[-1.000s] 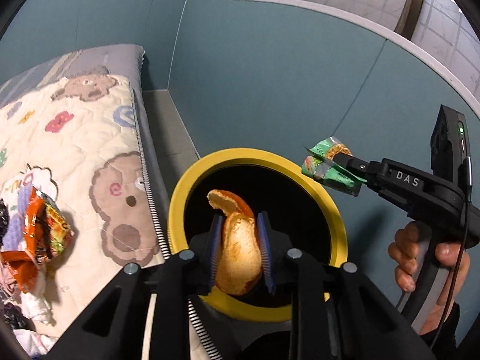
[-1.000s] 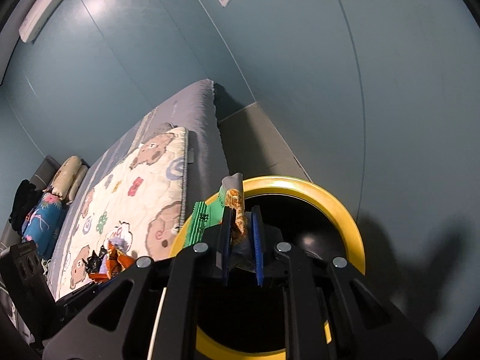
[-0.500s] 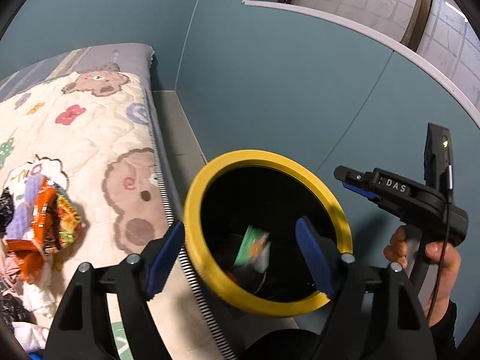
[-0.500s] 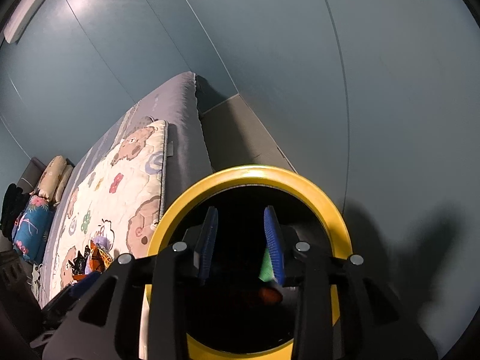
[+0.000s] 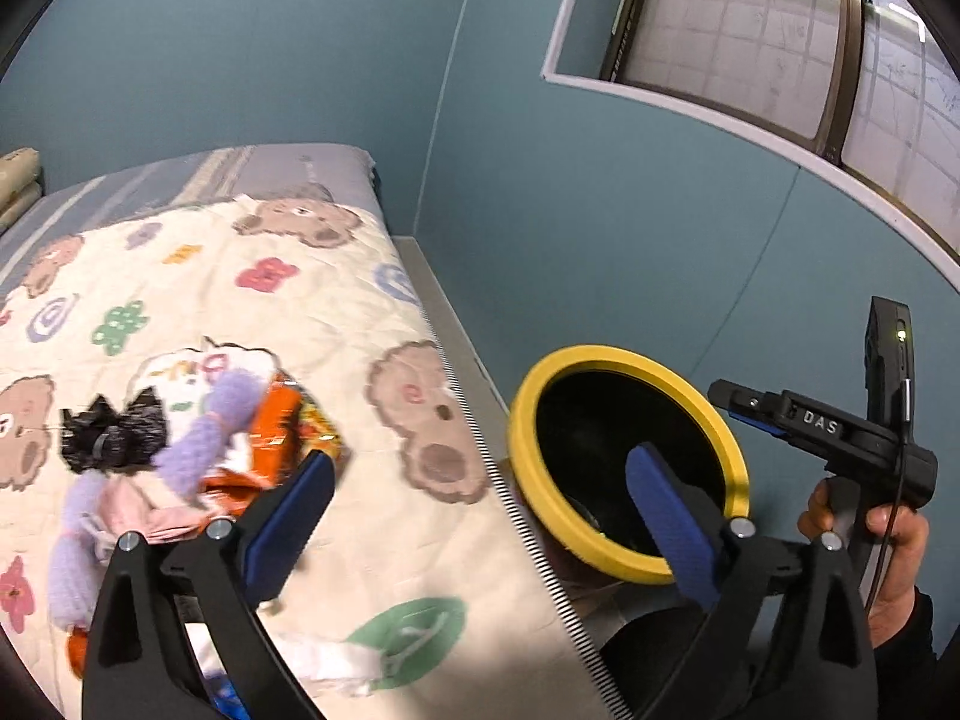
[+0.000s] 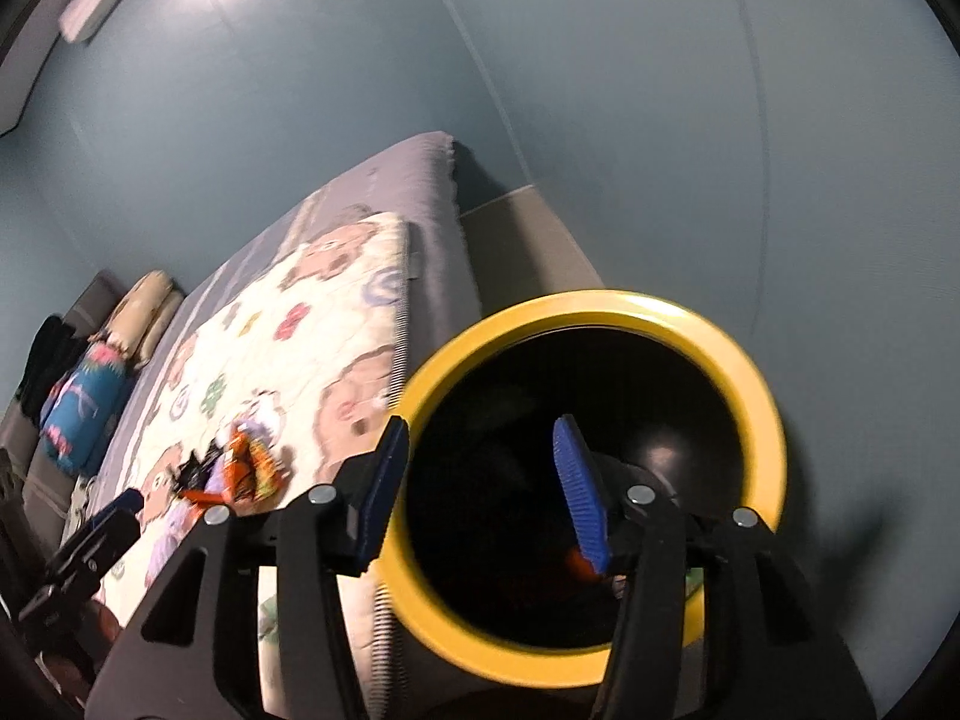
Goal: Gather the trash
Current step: 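Move both tools back over the trash pile on the bed, then grasp the orange peel with the left tool while the right tool grasps the white tissue, then carry the orange peel and white tissue over the bin with both tools, then open both tools to drop the peel and tissue into the bin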
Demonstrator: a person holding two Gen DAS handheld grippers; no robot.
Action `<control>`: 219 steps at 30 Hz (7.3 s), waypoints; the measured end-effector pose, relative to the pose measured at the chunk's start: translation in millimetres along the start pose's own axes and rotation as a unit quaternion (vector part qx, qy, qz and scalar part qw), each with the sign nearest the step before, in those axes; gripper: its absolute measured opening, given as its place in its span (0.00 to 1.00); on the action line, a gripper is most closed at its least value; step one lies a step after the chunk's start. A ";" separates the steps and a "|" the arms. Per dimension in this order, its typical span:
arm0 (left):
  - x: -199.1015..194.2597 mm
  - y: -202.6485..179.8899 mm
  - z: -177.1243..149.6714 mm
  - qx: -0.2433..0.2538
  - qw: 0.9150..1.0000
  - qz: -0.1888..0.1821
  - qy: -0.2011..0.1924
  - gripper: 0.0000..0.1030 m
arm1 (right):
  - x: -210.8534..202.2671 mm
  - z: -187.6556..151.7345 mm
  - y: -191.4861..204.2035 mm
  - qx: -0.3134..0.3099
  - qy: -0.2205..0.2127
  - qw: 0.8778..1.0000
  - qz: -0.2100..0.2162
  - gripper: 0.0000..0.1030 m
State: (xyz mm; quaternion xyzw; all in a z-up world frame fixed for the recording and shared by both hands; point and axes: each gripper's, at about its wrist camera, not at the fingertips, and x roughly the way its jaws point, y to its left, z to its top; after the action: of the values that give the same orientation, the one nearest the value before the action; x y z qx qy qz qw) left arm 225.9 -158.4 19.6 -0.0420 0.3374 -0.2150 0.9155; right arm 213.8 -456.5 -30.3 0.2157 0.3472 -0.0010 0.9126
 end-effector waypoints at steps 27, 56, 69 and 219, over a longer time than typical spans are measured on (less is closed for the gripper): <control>-123.5 144.2 -53.3 -0.054 0.986 0.154 -0.026 0.92 | -39.9 -37.2 149.0 -0.137 0.005 0.985 0.105 0.56; -92.3 230.9 -129.8 -0.116 0.971 0.204 0.042 0.92 | 40.7 -103.7 211.9 -0.230 0.102 0.959 0.129 0.56; -67.6 239.5 -144.8 -0.115 0.969 0.202 0.079 0.92 | 82.2 -146.7 230.2 -0.308 0.164 0.929 0.122 0.54; 111.0 -96.6 27.4 0.026 0.998 -0.040 0.043 0.42 | -22.5 22.4 -49.8 0.021 -0.065 0.998 -0.009 0.25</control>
State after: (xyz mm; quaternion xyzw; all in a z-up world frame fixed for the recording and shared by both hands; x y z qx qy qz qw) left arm 283.5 -294.5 -4.4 -0.0225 0.3687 -0.2612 0.8918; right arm 203.4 -513.9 -20.7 0.2316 0.2892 -0.0302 0.9283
